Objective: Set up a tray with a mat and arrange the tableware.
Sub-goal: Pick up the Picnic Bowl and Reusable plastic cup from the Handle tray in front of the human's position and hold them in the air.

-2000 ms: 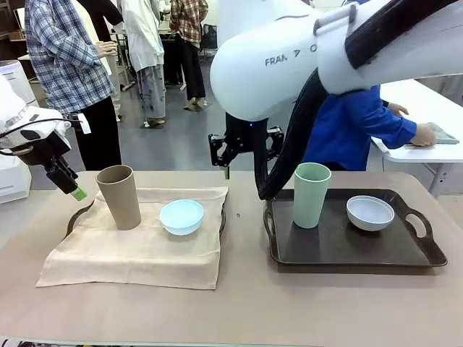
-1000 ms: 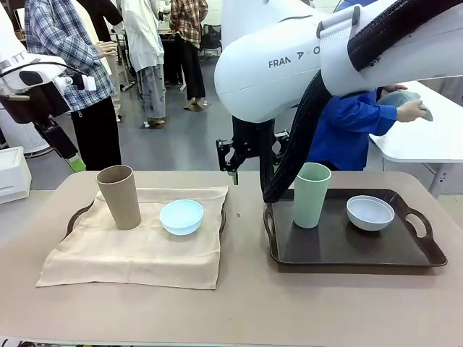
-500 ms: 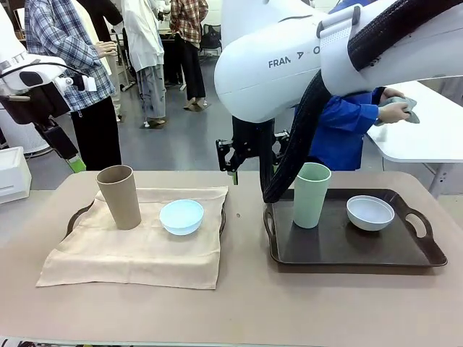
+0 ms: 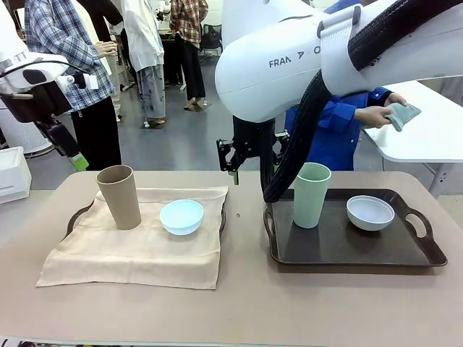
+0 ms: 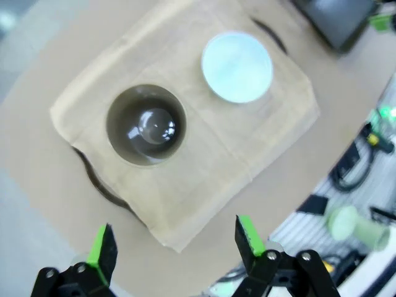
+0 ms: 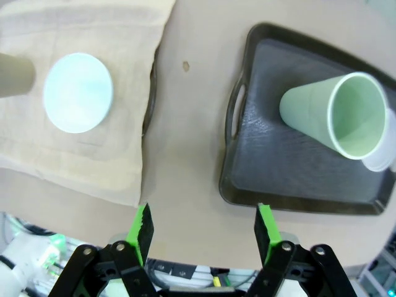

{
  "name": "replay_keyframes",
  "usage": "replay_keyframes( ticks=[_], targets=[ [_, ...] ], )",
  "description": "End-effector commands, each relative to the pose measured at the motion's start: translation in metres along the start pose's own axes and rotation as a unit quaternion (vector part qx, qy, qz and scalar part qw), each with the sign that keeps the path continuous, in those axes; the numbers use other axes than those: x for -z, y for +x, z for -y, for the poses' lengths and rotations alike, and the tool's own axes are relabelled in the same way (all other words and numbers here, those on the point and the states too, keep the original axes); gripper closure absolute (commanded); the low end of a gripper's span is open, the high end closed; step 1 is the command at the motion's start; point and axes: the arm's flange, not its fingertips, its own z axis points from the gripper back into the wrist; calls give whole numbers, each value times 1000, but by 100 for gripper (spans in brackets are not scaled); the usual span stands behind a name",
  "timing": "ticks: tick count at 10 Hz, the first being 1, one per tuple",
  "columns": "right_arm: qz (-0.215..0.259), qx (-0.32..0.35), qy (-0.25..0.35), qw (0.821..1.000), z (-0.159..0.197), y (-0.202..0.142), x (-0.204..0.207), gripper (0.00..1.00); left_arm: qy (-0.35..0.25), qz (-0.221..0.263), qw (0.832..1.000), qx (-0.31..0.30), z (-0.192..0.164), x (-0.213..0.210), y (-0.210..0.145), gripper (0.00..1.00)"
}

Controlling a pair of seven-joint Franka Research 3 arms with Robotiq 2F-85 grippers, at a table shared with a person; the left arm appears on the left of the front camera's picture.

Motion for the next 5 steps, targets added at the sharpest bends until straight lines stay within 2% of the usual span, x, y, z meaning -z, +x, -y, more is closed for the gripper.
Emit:
replay_keyframes(
  ticks=[1,3,5],
  targets=[
    [-13,33,30,999,42,-8,6,15,62,-14,991,-117,14,3,9,0],
    [-6,70,64,996,83,-16,-5,15,47,-33,989,-137,17,4,12,0],
    [19,100,129,986,137,-36,-27,15,-14,-45,990,-136,15,-4,8,0]
  ],
)
